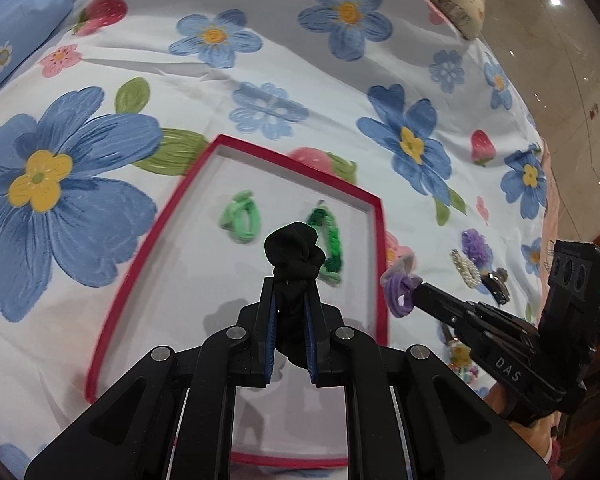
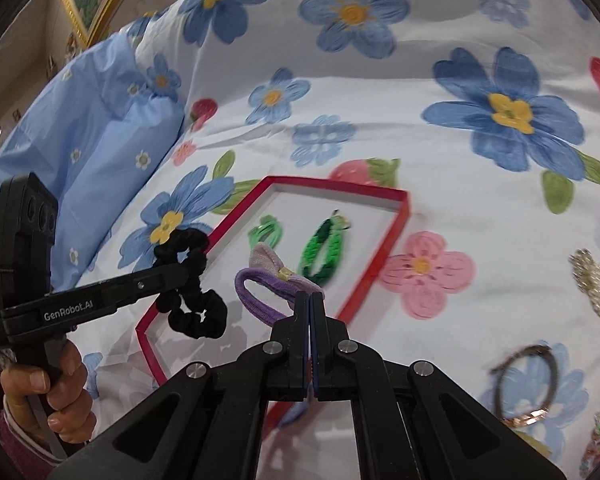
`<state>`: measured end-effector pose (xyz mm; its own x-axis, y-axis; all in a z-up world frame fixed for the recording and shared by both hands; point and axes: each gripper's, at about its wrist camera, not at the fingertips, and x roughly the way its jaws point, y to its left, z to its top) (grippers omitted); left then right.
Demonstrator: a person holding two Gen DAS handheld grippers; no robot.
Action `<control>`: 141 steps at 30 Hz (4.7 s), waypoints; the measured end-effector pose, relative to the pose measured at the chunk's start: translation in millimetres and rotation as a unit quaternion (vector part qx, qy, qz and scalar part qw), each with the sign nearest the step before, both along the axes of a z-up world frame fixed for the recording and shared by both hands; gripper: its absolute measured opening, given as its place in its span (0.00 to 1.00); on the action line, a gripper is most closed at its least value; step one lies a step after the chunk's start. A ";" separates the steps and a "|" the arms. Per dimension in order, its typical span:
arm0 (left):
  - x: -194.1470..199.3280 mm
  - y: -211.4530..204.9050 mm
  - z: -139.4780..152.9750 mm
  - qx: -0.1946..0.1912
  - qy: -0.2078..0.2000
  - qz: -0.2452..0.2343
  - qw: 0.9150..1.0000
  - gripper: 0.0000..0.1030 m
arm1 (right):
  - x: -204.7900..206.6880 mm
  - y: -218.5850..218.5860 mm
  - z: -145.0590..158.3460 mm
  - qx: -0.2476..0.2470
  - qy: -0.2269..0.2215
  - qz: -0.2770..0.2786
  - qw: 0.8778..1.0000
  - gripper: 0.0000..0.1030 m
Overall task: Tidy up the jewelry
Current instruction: 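Place the black scrunchie and purple hair tie in the tray, open both tools, then grasp the watch with the left tool while the right grasps the beaded bracelet, then carry the watch and beaded bracelet over the red tray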
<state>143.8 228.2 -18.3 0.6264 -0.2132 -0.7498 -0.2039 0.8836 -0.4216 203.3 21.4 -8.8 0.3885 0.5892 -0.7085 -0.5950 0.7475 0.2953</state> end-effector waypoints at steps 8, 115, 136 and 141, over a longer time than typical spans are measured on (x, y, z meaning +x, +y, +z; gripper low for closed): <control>19.1 23.3 -26.3 -0.018 0.023 0.005 1.000 0.10 | 10.3 39.1 -23.6 -0.043 0.010 0.014 0.999 0.00; 87.8 -247.6 -26.6 0.078 0.069 -0.207 0.973 0.52 | -17.9 -302.3 -30.6 -0.020 0.057 -0.254 0.965 0.38; 83.3 -251.8 -29.4 0.106 0.047 -0.225 0.967 0.04 | -9.1 -278.4 -32.2 -0.052 0.042 -0.227 0.972 0.07; 70.3 -231.8 -11.5 0.078 0.026 -0.205 0.975 0.04 | -20.3 -272.8 -5.5 -0.024 0.015 -0.225 0.974 0.07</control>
<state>214.0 -3.6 -29.9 0.4721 -0.3188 -0.8219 0.1616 0.9478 -0.2748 183.0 -251.4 -14.3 0.5781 0.3310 -0.7458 -0.1961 0.9436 0.2667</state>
